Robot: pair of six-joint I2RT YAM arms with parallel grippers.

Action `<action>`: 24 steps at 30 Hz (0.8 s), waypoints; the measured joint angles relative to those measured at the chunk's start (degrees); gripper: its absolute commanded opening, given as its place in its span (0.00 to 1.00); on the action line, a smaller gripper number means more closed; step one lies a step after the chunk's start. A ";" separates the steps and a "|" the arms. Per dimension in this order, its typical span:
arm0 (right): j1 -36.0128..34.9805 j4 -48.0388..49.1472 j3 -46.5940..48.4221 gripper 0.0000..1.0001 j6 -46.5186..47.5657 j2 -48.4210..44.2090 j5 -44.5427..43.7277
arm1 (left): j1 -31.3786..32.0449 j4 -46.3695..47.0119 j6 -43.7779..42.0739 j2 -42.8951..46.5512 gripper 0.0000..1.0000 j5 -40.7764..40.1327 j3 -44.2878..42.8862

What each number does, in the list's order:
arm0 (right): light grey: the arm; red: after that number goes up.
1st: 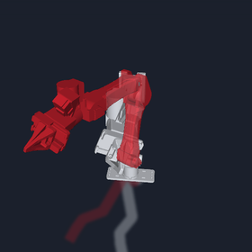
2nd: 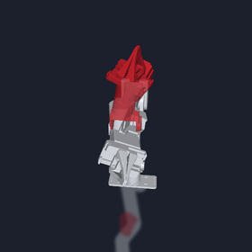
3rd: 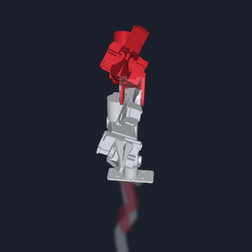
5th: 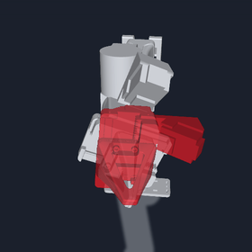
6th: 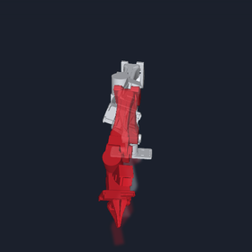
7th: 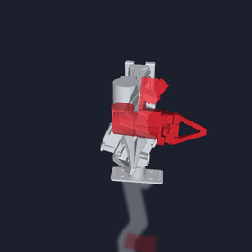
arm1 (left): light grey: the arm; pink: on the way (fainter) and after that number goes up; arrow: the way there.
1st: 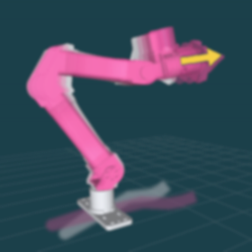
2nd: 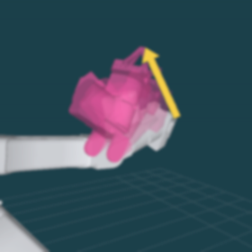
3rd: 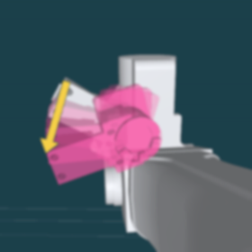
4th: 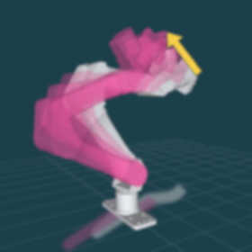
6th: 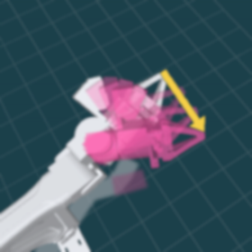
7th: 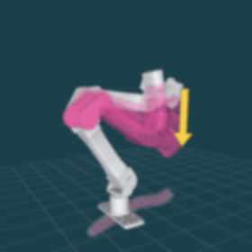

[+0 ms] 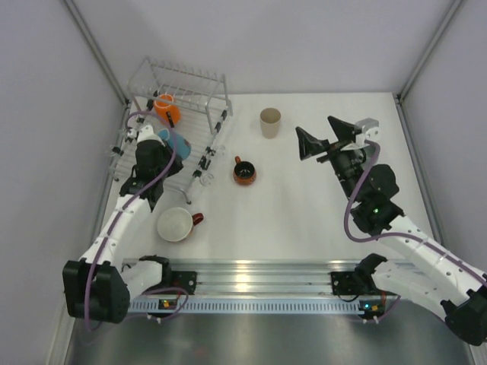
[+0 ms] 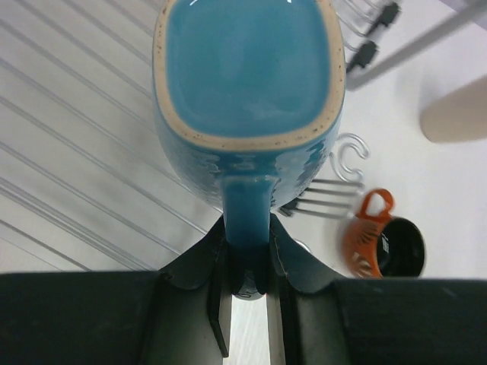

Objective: Load the cups into the dish rack

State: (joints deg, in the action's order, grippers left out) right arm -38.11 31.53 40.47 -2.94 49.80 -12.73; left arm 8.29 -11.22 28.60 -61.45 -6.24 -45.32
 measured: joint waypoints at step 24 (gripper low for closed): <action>0.02 -2.29 -0.72 0.99 1.01 -5.20 -0.55 | -7.50 23.32 -9.70 -25.59 0.13 4.09 -0.66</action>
State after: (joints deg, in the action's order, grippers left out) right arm -38.09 29.23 39.75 -1.93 44.60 -13.28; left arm 0.80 12.10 18.90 -87.05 -2.15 -45.98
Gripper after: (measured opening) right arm 0.993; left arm 0.235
